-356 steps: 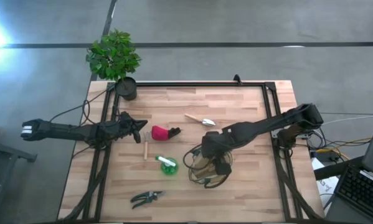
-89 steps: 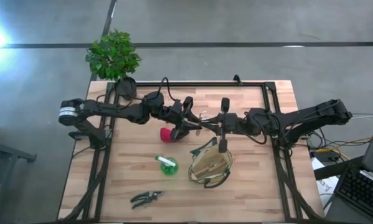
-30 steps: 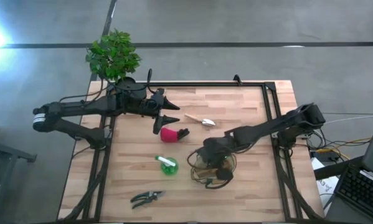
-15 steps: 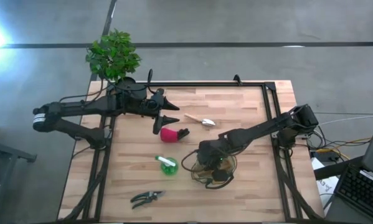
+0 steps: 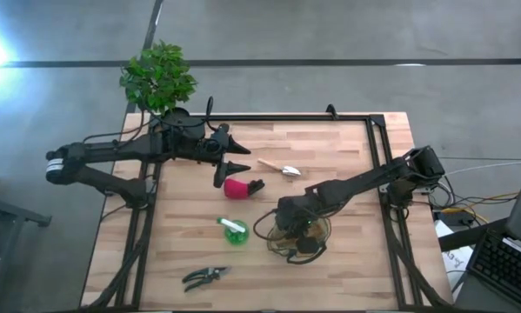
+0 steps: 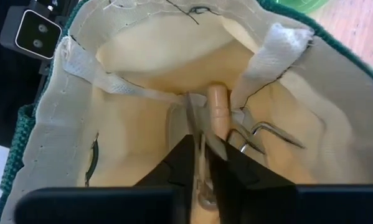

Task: Pick & Place Garden tools in Gardening bag
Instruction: Put the brown hand rake into the gardening bag, then put the brown trowel into the gardening bag

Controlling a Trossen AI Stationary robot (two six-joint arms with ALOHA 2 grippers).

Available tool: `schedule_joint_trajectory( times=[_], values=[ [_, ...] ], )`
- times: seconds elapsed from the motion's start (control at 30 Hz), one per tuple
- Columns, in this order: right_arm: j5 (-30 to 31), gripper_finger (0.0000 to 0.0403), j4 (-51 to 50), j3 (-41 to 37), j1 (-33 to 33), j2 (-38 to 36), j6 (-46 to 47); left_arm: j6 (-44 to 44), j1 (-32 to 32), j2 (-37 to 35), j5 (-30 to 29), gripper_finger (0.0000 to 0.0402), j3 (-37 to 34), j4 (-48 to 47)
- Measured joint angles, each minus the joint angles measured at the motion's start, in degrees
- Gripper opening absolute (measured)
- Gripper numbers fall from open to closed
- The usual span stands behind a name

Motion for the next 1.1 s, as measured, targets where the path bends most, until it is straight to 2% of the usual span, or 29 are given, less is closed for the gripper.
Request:
schedule_joint_trajectory(
  times=[0.23, 0.43, 0.77, 0.97, 1.1],
  values=[
    [0.0, 0.0110, -2.5, 0.6, 0.0, 0.0, 0.6, 0.0, 0.0, 0.0, 0.0, 0.0250, 0.0, 0.0],
    [0.0, 0.0138, -9.8, 5.9, 0.0, -0.2, -1.5, 0.0, 0.0, 0.0, 0.0, 0.0250, 0.0, 0.0],
    [0.4, 0.0129, -15.6, 14.8, 0.2, -3.0, -5.5, 0.2, 0.0, -0.2, -0.1, 0.0250, 0.0, -3.3],
    [10.2, 0.0111, -16.9, 16.7, -2.0, -5.0, -9.0, 2.2, 0.0, -0.9, -0.6, 0.0245, 0.0, -6.4],
    [11.5, 0.0103, -16.4, 16.7, -6.8, -5.5, -10.5, 2.5, 0.0, -1.7, -3.4, 0.0243, -0.6, -7.9]
  ],
)
